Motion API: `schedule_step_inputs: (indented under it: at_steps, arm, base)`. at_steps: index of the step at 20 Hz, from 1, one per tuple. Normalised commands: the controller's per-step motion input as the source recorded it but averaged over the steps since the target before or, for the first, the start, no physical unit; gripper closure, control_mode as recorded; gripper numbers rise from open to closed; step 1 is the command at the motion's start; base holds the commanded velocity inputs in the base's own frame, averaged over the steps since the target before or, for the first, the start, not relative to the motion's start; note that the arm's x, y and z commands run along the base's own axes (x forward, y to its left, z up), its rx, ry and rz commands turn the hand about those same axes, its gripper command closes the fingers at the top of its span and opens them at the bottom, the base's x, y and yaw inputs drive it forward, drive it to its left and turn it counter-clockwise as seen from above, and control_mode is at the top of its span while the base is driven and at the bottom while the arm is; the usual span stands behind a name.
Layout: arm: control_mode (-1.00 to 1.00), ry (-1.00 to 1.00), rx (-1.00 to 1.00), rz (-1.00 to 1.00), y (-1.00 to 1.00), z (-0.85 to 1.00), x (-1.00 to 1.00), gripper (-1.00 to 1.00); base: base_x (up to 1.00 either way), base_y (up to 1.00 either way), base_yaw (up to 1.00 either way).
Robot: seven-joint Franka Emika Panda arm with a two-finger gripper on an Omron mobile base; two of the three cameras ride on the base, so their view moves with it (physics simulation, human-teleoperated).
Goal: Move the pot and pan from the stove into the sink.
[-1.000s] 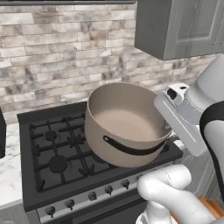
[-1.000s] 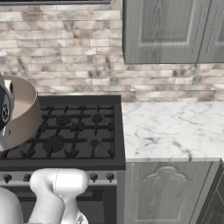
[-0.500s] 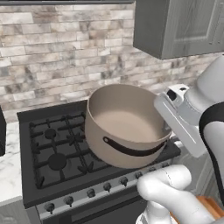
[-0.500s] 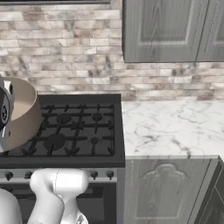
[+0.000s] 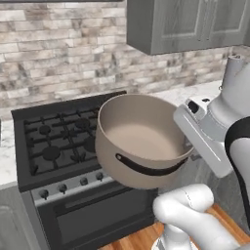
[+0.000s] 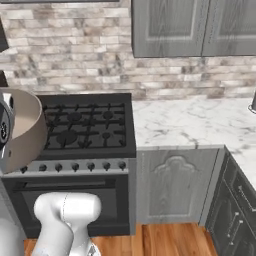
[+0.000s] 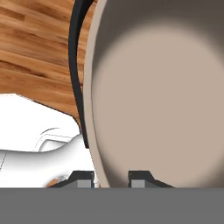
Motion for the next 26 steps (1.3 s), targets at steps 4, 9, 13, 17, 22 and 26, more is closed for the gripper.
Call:
schedule_step_inputs:
  at_steps: [4,9,13,17,22,26]
  arm:
    - [1.0,0.0,0.0,0.0,0.0,0.0,0.0,1.0]
    - [1.0,0.0,0.0,0.0,0.0,0.0,0.0,1.0]
    - [1.0,0.0,0.0,0.0,0.0,0.0,0.0,1.0]
    - [1.0,0.0,0.0,0.0,0.0,0.0,0.0,1.0]
    - [1.0,0.0,0.0,0.0,0.0,0.0,0.0,1.0]
    - [1.0,0.0,0.0,0.0,0.0,0.0,0.0,1.0]
  base:
    - [-0.17,-0.37,-0.34]
    - [-0.01,-0.2,-0.44]
    - [0.0,-0.1,-0.49]
    - [0.0,-0.07,-0.5]
    - [0.0,-0.06,-0.5]
    - [0.0,-0.06,-0.5]
